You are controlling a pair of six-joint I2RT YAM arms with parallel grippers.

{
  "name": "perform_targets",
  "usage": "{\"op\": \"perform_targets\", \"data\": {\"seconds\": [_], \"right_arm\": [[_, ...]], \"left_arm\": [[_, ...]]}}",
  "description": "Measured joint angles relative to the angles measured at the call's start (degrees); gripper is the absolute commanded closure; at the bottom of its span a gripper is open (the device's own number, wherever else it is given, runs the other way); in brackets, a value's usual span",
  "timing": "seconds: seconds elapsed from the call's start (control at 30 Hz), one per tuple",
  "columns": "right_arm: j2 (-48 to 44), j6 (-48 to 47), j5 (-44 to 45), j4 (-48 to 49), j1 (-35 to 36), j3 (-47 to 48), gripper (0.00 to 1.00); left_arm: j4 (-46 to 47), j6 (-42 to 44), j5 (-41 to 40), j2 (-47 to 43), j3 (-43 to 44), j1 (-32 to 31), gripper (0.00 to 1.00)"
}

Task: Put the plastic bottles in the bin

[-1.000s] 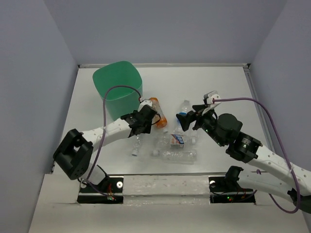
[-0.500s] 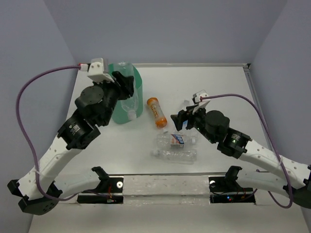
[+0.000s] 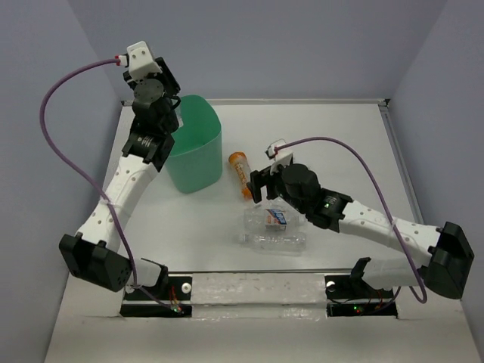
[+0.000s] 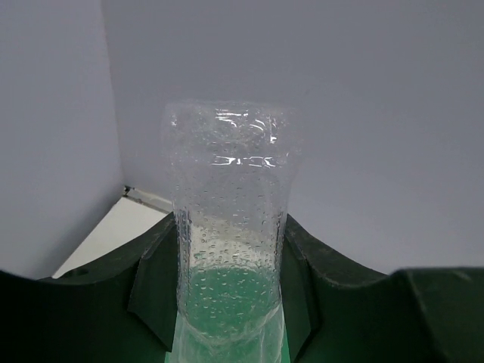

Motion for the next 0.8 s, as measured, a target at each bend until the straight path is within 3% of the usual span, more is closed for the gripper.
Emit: {"op": "perform_targets", "data": {"seconds": [0.1, 0.27, 0.5, 0.8], "right_arm": [[4.07, -0.02, -0.98, 0.24, -0.50, 1.33, 0.06], [8.85, -0.02, -3.32, 0.28, -2.97, 4.24, 0.02], [16.24, 0.07, -9.84, 1.07, -11.17, 9.81, 0.03], [32.06, 0.02, -17.88, -0.07, -14.58, 22.03, 0.04]], "left_arm": [[3.98, 1.99, 0.17, 2.25, -4.37, 0.81, 0.52], [13.03, 4.81, 0.11, 2.40, -14.23, 0.85, 0.38], [18.91, 6.16, -0.33, 0.87, -23.34, 0.83, 0.01], [19.26, 3.50, 1.40, -5.81, -24.76, 0.79, 0.01]]}}
